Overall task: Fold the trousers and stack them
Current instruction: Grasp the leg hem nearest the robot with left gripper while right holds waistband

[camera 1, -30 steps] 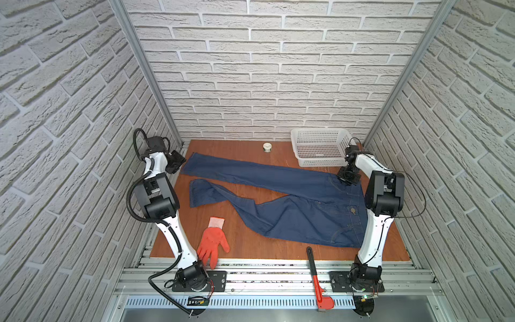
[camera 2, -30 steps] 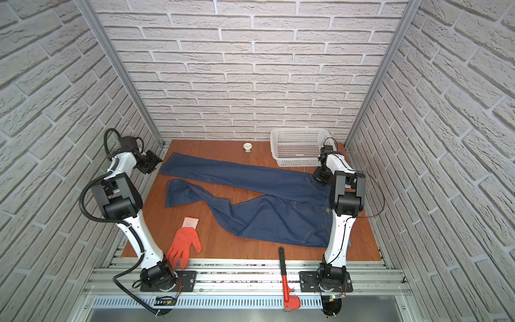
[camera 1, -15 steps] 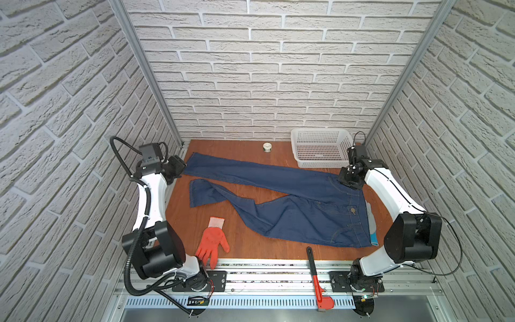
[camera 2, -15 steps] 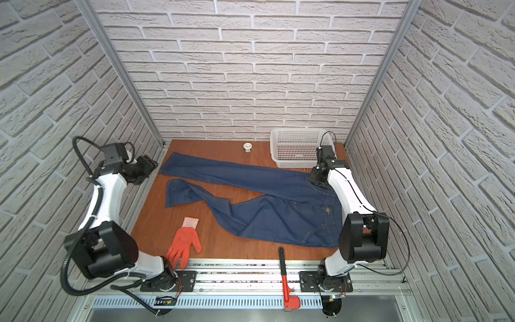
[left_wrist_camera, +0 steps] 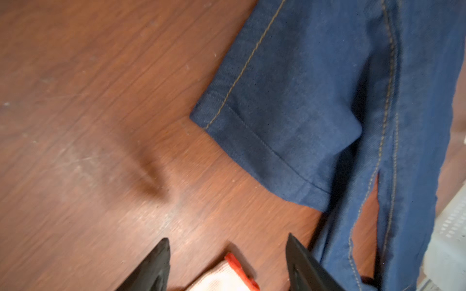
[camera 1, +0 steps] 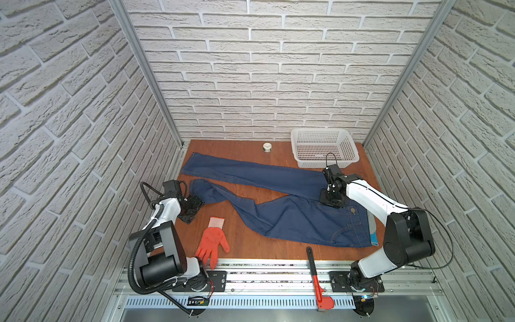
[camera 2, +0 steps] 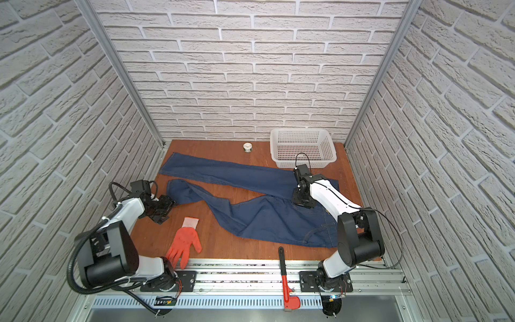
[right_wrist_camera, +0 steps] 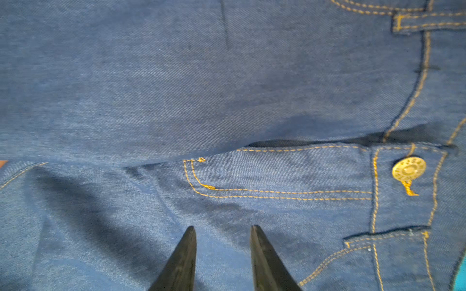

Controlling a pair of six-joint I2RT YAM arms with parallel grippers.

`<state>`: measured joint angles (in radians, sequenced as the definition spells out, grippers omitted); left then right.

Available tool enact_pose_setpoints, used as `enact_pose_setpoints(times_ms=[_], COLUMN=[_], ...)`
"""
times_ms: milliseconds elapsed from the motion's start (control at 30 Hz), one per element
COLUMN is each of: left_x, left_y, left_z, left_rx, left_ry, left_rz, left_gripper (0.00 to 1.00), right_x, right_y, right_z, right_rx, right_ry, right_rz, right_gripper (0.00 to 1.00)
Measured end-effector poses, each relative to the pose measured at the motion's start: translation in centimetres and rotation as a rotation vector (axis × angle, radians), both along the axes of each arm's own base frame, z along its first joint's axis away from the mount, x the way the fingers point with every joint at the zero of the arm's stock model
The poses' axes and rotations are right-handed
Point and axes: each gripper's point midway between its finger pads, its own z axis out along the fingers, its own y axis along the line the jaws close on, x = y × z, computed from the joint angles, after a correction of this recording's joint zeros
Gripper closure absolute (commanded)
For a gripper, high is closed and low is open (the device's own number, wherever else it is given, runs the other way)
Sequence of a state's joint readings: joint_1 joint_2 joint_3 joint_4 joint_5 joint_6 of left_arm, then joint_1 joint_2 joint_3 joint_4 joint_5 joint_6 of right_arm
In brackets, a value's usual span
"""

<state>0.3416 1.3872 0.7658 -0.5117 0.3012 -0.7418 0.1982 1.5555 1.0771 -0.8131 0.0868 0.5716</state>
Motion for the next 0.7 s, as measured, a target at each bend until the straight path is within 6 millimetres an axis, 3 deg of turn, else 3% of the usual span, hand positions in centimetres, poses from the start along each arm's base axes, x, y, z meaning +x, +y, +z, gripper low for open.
enact_pose_setpoints(times_ms=[167,300,533,700], left_x=[1.8,2.0,4.0,4.6], left_y=[0.1,0.0,0.0,0.3], left_z=[-0.3,-2.1,-2.5,-2.0], left_rx=[-0.013,-0.045,-0.075,-0.062], left_ry=[-0.06,-0.054,-0.113,-0.132], left_rz=[0.03,0.061,0.081,0.081], left_gripper=[0.3,0.38,0.72,0.84], right_x=[0.4,0.6,0.7,0.7], right_y=[0.2,0.2,0.2,0.2], right_z=[0.1,0.1,0.0,0.0], right_rx=[0.002,0.003,0.003,0.002], right_ry=[-0.019,-0.025,-0.027,-0.026], right_rz=[0.002,0.002,0.005,0.005], right_gripper=[0.62,0.62,0.62,0.62])
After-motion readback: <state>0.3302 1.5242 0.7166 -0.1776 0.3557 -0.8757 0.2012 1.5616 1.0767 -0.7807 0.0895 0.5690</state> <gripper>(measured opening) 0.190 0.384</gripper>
